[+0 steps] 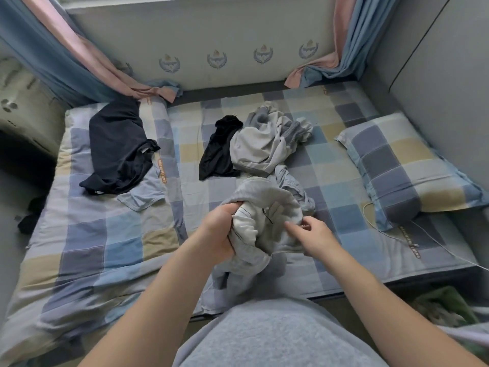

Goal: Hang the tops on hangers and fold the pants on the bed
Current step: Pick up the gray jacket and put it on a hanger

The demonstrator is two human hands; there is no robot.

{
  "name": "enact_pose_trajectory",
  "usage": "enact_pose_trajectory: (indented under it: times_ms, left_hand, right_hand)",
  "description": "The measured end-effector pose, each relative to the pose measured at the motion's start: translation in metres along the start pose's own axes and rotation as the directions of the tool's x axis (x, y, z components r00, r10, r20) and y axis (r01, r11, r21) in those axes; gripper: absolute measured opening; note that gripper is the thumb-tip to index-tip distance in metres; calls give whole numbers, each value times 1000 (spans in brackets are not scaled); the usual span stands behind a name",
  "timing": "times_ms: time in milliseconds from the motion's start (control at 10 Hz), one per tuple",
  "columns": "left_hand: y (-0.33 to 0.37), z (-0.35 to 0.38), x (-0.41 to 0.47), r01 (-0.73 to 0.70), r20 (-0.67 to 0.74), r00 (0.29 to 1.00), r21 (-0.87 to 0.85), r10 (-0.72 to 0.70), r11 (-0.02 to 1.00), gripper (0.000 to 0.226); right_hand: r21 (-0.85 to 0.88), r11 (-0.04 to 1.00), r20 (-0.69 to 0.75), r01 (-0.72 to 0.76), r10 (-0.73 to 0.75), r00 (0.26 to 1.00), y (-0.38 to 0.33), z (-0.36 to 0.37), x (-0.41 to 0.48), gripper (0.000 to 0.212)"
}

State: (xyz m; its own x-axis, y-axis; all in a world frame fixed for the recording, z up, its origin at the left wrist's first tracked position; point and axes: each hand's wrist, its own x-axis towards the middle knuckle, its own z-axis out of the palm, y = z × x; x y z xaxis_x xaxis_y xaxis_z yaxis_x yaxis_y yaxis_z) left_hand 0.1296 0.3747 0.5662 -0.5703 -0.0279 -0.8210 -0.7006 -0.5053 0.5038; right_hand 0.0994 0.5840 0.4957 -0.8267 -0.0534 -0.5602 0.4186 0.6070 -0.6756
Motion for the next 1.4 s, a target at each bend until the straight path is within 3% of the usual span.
enact_pose_trajectory:
  times_ms: [100,200,300,400,500,700,800,900,1000,1100,1200,1300,1400]
  left_hand:
    - [-9,18,-4,17,3,1000,116,-18,993,33]
    - [-21,37,-2,42,4,999,176,-43,984,32]
    - [-28,58,10,10,-22,1000,170,-6,985,26]
    - [-35,65,30,-22,-143,988,288,66,957,23]
    - [-46,68,44,-50,-150,983,344,107,938,21]
    - [-84,80,53,-84,107,994,584,26,807,20]
    - [-92,85,44,-68,222,968,685,-119,726,23]
    - [-112,80,37,-128,319,920,795,-229,593,30]
    - [-144,76,13,-175,346,862,889,-371,423,45]
    - [-182,63,-19,-231,358,785,926,-505,297,38]
    - [-219,56,-49,-291,332,692,941,-641,173,27]
    - [-254,57,-78,-370,295,608,927,-737,67,30]
    - [-294,54,-109,-455,323,521,888,-790,63,22]
  right_hand:
    - [27,999,-69,26,-24,997,4,-14,0,30]
    - [124,992,-52,-35,42,998,14,-28,5,18]
    - [523,834,51,-176,176,983,36,-43,-2,13]
    - [783,581,85,-221,252,964,66,-56,-24,21]
    - [863,452,81,-226,318,945,95,-61,-57,27]
    - [902,413,-95,-124,471,877,112,-35,-118,30]
    - [886,463,-250,-6,491,835,115,-6,-155,14]
    - [895,446,-345,33,642,685,119,38,-194,24]
    - [939,342,-304,20,805,509,120,82,-238,39]
    - [964,257,-263,67,896,357,121,118,-290,55]
    - [972,195,-217,133,959,182,129,149,-338,59]
    - [956,117,-143,267,987,79,140,184,-378,44]
    - [918,115,-117,379,993,-20,146,208,-417,26]
